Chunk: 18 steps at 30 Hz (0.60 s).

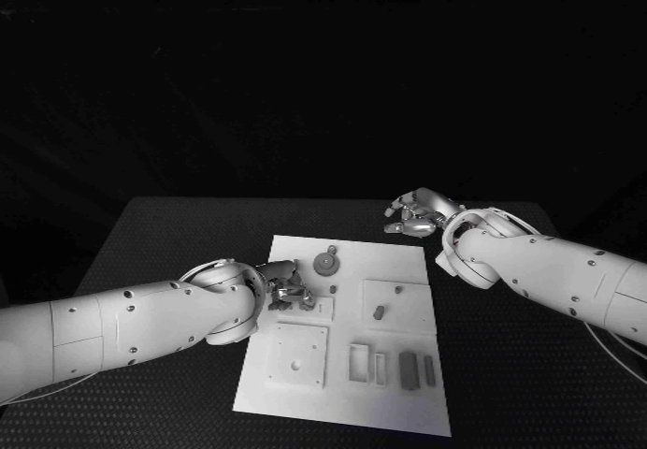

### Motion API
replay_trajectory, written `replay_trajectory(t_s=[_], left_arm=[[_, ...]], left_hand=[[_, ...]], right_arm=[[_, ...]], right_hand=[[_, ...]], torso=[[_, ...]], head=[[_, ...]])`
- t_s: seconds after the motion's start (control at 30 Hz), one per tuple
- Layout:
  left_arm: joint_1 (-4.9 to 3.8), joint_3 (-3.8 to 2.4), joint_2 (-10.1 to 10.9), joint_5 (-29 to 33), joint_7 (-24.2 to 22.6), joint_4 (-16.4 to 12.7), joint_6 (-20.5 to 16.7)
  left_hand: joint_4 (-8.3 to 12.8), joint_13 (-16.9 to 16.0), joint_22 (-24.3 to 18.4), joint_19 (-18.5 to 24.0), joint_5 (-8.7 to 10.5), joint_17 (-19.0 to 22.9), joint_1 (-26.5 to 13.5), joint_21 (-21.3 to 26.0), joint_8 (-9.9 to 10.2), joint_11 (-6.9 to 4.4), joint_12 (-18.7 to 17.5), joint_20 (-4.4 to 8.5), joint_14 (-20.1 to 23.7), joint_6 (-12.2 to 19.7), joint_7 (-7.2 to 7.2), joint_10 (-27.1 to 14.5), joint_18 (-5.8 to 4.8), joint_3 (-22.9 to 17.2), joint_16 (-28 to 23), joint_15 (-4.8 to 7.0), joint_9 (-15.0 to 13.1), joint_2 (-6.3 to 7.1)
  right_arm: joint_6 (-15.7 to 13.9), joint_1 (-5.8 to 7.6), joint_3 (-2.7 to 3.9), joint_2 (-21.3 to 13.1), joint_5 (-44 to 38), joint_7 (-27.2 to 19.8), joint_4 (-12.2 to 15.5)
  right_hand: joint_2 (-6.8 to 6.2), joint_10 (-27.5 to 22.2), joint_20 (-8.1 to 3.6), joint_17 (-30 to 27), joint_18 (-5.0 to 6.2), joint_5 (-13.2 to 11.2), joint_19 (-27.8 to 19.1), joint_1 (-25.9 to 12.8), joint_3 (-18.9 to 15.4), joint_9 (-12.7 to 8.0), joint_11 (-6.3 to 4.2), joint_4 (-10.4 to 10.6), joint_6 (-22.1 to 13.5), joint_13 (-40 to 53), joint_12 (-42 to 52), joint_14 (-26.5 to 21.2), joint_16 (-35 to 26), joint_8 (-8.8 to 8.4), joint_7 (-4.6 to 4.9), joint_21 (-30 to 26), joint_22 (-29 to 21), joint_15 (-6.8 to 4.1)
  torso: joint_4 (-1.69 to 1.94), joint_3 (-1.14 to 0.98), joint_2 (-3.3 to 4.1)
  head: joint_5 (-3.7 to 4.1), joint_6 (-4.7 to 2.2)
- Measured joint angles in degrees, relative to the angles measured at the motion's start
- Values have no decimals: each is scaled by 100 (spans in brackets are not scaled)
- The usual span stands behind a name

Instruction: Assemble the parts on the task board

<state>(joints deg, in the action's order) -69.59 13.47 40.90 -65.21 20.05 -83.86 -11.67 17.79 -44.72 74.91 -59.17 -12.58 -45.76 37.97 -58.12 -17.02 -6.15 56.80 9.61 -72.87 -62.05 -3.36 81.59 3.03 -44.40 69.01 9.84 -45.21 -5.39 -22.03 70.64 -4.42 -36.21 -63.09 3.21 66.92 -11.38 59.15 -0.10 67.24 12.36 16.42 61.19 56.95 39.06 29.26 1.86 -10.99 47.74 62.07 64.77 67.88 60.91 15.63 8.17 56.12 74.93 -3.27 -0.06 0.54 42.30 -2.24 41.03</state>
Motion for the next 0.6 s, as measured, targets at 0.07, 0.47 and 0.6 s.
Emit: replay_trajectory(t_s=[0.07,0.47,0.6], left_arm=[[2,0,7,-6,-3,-1,7],[4,-4,25,-89,-4,-11,61],[7,-6,33,-121,-4,-17,70]], left_hand=[[0,3,0,0,0,8,-7,0,0,0,0,0,0,-10,9,0,1,0,22,0,0,7],[-111,20,0,0,-1,14,-14,0,-77,-21,45,0,8,-24,22,20,5,-29,48,10,-43,74],[-118,28,0,0,-46,22,-13,0,-125,-21,45,0,8,-26,25,20,5,-22,70,10,-66,75]], right_arm=[[3,0,0,-1,1,0,0],[14,0,0,0,5,-1,0],[17,0,0,3,6,-1,-1]], right_hand=[[0,0,0,-4,0,22,0,0,0,0,0,0,2,0,0,0,0,0,-2,0,0,0],[0,0,0,-5,1,22,0,0,0,0,0,0,1,1,0,0,0,0,-1,0,0,0],[0,0,0,-5,1,22,0,0,0,0,0,0,0,-5,0,0,0,0,0,0,0,0]], torso=[[-1,0,0],[-1,1,0],[-1,2,0]], head=[[0,5],[3,21],[3,25]])
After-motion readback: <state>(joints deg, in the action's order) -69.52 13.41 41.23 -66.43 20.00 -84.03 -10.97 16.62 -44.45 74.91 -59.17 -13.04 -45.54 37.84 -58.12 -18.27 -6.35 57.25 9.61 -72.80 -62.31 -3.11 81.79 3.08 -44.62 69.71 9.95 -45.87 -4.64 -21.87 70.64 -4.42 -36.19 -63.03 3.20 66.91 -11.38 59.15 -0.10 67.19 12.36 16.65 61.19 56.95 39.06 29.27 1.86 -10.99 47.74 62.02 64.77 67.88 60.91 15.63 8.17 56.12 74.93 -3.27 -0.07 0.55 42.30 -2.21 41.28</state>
